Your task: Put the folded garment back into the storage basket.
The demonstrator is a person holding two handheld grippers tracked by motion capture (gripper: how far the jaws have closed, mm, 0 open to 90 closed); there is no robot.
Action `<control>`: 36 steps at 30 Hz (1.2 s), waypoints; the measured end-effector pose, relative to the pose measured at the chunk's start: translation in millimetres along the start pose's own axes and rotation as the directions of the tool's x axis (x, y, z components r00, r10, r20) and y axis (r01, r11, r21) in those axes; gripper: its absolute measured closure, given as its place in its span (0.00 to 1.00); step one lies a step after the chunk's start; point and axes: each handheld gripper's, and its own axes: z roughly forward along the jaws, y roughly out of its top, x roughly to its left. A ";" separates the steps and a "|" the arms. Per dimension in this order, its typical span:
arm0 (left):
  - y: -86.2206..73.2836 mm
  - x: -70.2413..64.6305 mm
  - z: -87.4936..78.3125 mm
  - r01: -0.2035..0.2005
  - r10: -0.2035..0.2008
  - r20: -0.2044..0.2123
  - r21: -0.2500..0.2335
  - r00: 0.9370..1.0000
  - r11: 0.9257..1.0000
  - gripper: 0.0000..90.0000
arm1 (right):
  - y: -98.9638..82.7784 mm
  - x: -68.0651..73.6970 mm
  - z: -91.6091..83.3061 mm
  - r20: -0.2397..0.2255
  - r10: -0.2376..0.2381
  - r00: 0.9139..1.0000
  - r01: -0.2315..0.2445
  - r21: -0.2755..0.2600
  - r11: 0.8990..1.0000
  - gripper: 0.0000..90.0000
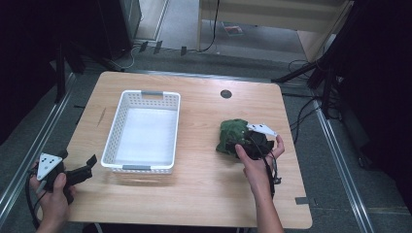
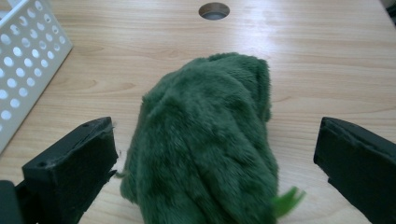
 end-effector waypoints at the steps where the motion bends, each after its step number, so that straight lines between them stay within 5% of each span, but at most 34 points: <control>1: 0.0 0.1 0.0 0.000 0.000 0.001 0.000 1.000 1.000 0.00 | 1.9 1.8 3.7 0.000 0.005 1.000 -0.005 0.007 1.000 0.00; 17: 0.1 0.2 0.0 0.000 0.000 0.000 0.002 1.000 1.000 0.00 | 18.8 17.9 39.0 0.023 0.032 0.999 -0.034 0.107 0.994 0.00; 36: 0.2 0.9 0.5 0.006 -0.006 0.001 0.002 1.000 1.000 0.00 | 6.9 15.7 74.8 0.075 0.039 0.996 -0.053 0.194 0.980 0.00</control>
